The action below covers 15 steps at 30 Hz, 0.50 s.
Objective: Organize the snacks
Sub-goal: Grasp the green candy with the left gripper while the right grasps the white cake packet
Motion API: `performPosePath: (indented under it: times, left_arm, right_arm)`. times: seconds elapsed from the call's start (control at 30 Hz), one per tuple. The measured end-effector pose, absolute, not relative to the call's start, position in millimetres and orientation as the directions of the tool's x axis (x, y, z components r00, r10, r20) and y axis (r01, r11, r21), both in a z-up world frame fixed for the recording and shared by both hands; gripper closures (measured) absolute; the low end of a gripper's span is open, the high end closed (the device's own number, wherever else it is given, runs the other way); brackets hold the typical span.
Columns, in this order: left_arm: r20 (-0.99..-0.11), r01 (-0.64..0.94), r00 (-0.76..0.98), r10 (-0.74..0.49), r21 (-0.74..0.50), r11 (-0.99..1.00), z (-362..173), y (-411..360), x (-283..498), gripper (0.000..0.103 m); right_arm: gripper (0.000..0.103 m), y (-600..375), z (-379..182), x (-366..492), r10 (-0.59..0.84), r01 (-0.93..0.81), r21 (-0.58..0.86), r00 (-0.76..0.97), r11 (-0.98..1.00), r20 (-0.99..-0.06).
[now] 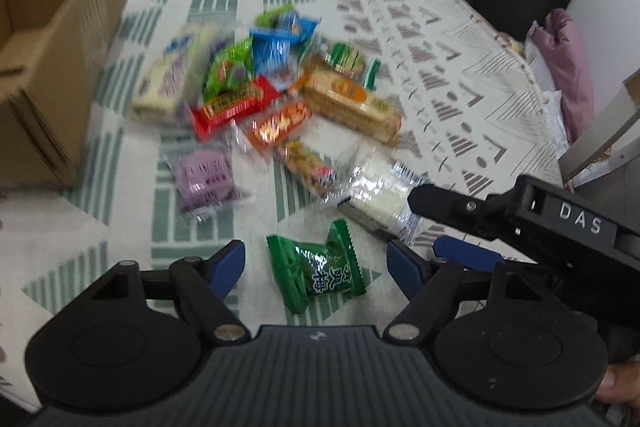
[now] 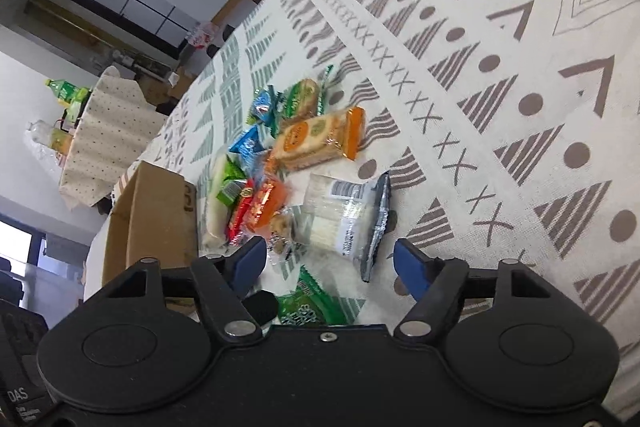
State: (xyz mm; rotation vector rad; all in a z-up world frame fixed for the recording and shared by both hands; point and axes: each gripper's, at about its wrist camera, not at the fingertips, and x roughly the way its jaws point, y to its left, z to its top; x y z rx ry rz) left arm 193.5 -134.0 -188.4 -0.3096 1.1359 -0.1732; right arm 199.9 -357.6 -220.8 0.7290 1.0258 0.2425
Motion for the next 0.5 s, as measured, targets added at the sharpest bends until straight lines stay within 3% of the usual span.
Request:
performPosePath:
  times: [0.2,0.33,0.5]
  left_arm:
    - [-0.886,-0.12,0.361,-0.291,-0.353,0.928,-212,-128,202,0.043]
    - [-0.883,-0.136,0.364,-0.296,-0.365,0.921,-213,-125,203,0.063]
    - [-0.874,-0.159,0.379,-0.303,-0.384,0.91,-210,-119,201,0.068]
  right_arm:
    - [0.042,-360,-238,209,0.512,0.199,0.667,0.497,0.718,-0.7]
    - [0.042,-364,-247,216,0.514,0.226,0.679,0.502,0.698,-0.695]
    - [0.042,-359,-251,220,0.523,0.203,0.685,0.508,0.7,-0.685]
